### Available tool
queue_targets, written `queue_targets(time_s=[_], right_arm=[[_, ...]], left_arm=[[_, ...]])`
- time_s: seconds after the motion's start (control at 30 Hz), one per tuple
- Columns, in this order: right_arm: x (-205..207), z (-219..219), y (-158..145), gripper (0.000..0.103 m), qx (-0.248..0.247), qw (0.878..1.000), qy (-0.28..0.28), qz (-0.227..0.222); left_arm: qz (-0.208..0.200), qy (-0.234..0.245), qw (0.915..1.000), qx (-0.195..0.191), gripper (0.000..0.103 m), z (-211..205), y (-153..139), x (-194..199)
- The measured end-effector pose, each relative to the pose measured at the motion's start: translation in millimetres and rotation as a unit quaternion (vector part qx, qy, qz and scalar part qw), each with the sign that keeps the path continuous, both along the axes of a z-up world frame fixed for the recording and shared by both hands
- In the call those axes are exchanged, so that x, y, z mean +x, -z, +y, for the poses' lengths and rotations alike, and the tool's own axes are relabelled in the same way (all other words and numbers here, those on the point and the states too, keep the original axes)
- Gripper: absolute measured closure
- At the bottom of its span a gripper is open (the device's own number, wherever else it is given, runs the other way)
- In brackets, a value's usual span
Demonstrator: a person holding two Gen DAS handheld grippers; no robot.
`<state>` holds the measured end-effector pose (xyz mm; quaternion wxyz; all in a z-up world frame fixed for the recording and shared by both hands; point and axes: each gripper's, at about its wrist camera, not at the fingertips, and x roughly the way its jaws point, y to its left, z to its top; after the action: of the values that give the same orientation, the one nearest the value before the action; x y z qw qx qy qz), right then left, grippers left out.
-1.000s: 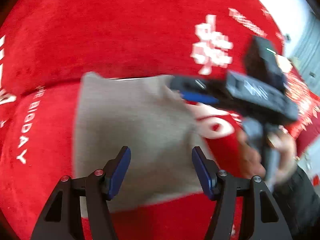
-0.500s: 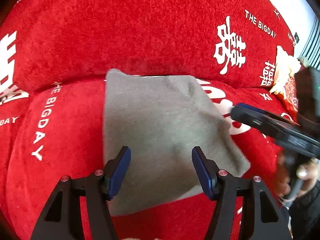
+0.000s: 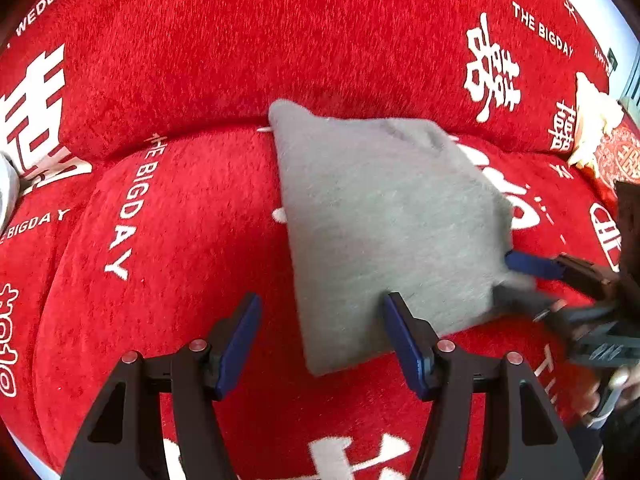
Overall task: Fold small clothes
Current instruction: 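Open both grippers and release the folded grey sweater, then close both grippers on opposite sides of the folded sweater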
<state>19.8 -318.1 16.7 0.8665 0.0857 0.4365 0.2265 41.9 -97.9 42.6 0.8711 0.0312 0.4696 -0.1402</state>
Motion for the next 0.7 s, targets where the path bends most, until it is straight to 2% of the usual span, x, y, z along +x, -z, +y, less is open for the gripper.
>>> queue_targets(time_s=[0.07, 0.1, 0.13, 0.23, 0.33, 0.4, 0.47, 0.5, 0.53, 0.6, 0.7], right_arm=[[-3.2, -7.5, -8.2, 0.021, -0.019, 0.999, 0.03, -0.004], [-5.6, -12.9, -13.7, 0.017, -0.041, 0.998, 0.053, -0.014], [-7.9, -20.1, -18.0, 0.016, -0.043, 0.997, 0.068, -0.023], [1.1, -39.3, -23.9, 0.01, -0.015, 0.995, 0.1, -0.015], [26.1, -45.3, -29.5, 0.001, 0.012, 0.991, 0.13, -0.006], [52.2, -39.6, -25.3, 0.001, 0.03, 0.991, 0.13, 0.011], [73.5, -31.6, -14.7, 0.001, 0.027, 0.991, 0.126, 0.038], [82.5, -24.5, -7.2, 0.001, 0.025, 0.991, 0.121, 0.05], [89.8, -20.0, -0.7, 0.001, 0.023, 0.991, 0.117, 0.061], [101.6, -11.6, 10.7, 0.001, 0.027, 0.991, 0.112, 0.073], [111.0, 1.4, 21.9, 0.006, 0.043, 0.992, 0.092, 0.081]], left_arm=[[0.011, -0.01, 0.9996, -0.023, 0.038, 12.8, -0.9, 3.7], [0.018, -0.019, 0.9991, -0.034, 0.038, 18.4, -1.3, 7.5], [0.03, -0.034, 0.9976, -0.052, 0.038, 26.7, -1.9, 15.0], [0.07, -0.05, 0.9901, -0.11, 0.038, 38.7, -2.7, 42.0], [0.1, -0.049, 0.9852, -0.131, 0.038, 30.3, -1.0, 72.7], [0.122, -0.046, 0.9818, -0.138, 0.038, 20.3, 3.8, 90.3], [0.141, -0.054, 0.9781, -0.144, 0.038, 13.1, 12.0, 105.4], [0.142, -0.056, 0.9768, -0.151, 0.033, 11.1, 14.9, 109.8], [0.139, -0.062, 0.976, -0.156, 0.018, 10.5, 17.8, 114.2], [0.137, -0.06, 0.9735, -0.173, 0.016, 11.4, 24.9, 120.2], [0.16, -0.045, 0.9601, -0.225, 0.016, 15.4, 45.8, 131.3]])
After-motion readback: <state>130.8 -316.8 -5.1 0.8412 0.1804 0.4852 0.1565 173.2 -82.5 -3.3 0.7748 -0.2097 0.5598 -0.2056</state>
